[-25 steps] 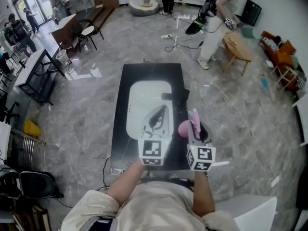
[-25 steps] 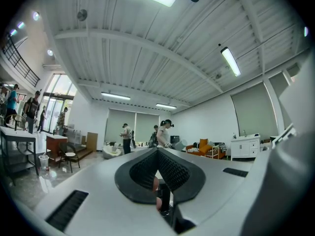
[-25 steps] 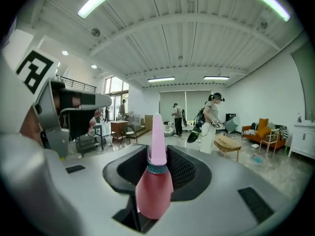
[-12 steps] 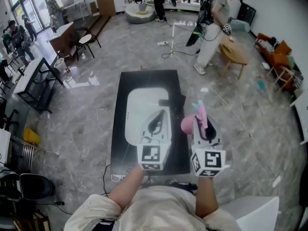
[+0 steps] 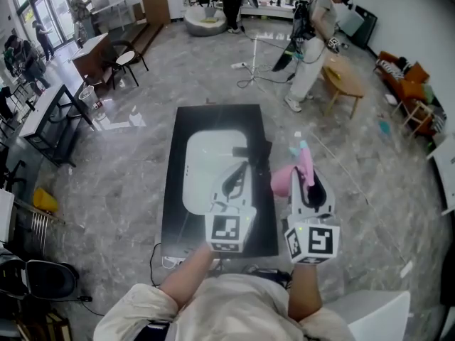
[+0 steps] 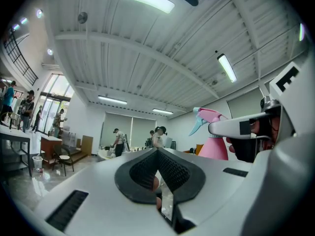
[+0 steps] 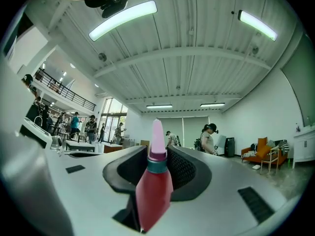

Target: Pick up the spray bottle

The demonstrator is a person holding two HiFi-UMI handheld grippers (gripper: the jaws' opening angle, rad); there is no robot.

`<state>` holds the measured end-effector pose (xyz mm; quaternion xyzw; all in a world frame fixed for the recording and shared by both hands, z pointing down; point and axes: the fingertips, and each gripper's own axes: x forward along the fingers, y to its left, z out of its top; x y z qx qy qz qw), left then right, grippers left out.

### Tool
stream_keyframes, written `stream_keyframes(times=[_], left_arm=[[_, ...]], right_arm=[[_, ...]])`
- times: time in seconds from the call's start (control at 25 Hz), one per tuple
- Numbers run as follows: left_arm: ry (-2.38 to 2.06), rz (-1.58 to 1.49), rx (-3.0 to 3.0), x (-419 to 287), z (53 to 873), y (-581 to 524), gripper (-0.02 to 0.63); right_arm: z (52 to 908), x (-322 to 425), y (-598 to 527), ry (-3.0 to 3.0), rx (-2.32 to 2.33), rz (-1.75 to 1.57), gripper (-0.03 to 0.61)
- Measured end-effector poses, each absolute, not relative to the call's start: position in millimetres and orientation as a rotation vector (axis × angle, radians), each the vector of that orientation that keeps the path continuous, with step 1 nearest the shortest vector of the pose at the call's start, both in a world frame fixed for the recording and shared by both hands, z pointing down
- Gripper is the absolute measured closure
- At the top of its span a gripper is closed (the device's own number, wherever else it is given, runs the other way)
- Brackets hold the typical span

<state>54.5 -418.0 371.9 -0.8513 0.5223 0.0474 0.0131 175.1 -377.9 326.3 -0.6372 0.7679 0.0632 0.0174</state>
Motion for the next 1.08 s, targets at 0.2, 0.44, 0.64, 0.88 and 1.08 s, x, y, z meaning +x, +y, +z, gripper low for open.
stream_keyframes(times=[0.2, 0.44, 0.64, 0.88, 1.08], left_arm=[[1.618, 0.151, -2.653, 55.3, 368.6, -416.7, 0.612], [1.61, 0.153, -2.65, 56.0, 365.7, -414.4, 0.612], [1.61, 0.164, -2.648, 56.2, 363.2, -415.7, 0.612], [1.614, 0.176, -2.646, 52.4, 365.0, -417.0, 0.612], [1.602, 0.17, -2.642, 52.8, 362.3, -420.4, 0.612]], right_arm=[[325.7, 172.4, -379.0, 2.39, -1.983, 0.206, 0.448], [324.8, 172.6, -377.9, 2.384, -1.991, 0.21, 0.448], [325.8, 172.3, -379.0, 2.392, -1.985, 0.211, 0.448], [331.5, 169.0, -381.4, 2.397, -1.992, 0.223, 0.448], [332.4, 167.8, -385.4, 2.393, -1.996, 0.217, 0.448]])
